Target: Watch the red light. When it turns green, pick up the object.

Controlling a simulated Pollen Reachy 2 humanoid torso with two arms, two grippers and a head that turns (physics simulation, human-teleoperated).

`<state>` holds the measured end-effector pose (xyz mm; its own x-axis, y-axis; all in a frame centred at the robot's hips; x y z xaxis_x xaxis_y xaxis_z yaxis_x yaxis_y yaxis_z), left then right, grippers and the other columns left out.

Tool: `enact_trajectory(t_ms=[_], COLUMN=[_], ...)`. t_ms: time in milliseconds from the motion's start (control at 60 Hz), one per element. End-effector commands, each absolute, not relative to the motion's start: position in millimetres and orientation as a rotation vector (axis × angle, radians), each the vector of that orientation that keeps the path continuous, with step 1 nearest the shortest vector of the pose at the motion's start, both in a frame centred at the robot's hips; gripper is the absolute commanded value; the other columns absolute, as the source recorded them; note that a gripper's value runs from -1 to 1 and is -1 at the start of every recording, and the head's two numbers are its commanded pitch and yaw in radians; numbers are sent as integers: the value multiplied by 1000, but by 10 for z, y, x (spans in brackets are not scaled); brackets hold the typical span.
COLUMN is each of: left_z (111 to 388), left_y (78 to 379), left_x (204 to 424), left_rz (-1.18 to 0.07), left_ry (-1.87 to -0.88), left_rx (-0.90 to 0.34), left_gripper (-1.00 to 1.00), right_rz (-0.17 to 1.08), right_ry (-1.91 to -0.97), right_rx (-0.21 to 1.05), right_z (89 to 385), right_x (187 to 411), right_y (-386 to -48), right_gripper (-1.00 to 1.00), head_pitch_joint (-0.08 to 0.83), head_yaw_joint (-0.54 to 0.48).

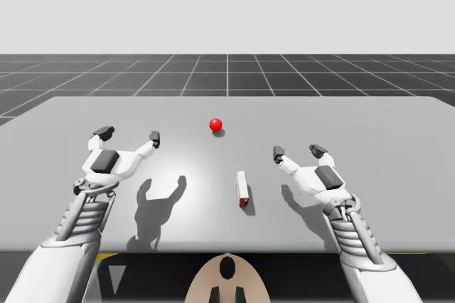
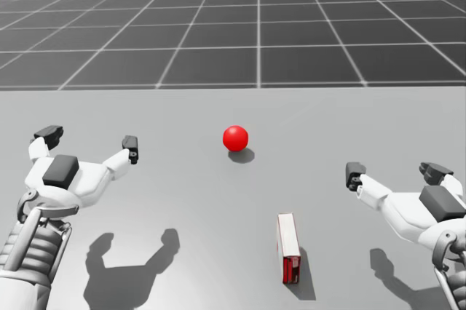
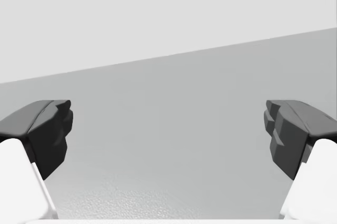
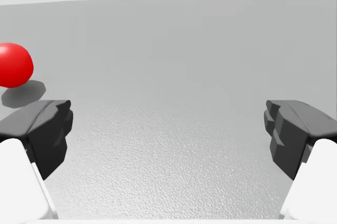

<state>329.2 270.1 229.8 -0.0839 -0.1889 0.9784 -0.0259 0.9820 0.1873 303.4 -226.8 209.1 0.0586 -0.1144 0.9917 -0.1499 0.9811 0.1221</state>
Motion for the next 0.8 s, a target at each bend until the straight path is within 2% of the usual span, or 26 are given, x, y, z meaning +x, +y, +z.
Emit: enact_trajectory(t_ms=[17, 800], left_z=[2299, 2300], left_y=[2699, 2695], left_x=[3290, 3281], left_rz=[-136, -139], left_ry=[-1653, -1654], left_rx=[164, 164], left_gripper=[-1000, -1000], right_rz=[16, 18], right_ry=[-1513, -1516], right_rx=[227, 222], right_z=[2075, 2075], right_x=[3027, 3026], right_y=[-2230, -2228], right_gripper=[-1000, -1000], head_pitch_joint=[440, 443], head_yaw_joint=[76, 73])
